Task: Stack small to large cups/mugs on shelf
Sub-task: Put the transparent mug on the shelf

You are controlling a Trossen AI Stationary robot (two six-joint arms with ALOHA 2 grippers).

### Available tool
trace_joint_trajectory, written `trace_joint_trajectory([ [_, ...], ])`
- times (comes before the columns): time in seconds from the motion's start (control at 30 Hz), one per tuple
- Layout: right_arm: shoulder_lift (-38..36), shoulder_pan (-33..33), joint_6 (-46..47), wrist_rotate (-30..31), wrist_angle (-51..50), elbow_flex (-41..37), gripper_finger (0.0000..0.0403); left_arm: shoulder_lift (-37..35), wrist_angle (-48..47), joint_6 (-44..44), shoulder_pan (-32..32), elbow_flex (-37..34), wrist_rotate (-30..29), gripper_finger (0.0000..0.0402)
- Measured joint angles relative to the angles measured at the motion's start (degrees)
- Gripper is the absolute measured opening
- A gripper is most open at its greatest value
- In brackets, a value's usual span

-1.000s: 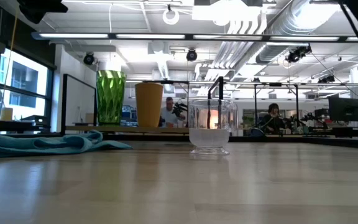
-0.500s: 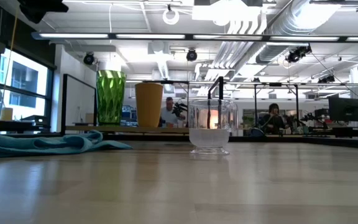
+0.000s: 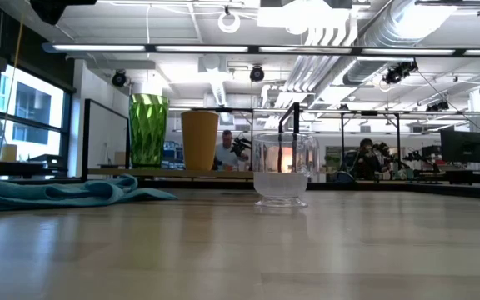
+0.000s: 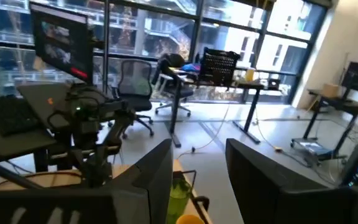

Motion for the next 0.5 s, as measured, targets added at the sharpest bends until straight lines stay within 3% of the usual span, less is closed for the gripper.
trace_joint_trajectory([
  [0.33, -6.38, 7.07, -2.66, 6.4, 1.03, -0.59, 0.0142, 1.07, 1.44, 0.19, -0.01, 0.0, 0.01, 0.0129],
  [0.5, -13.53, 8.28, -2.25, 9.79, 3.04, -12.56, 0.0142, 1.64, 1.55, 0.45, -0.01, 0.0, -0.01, 0.0129],
])
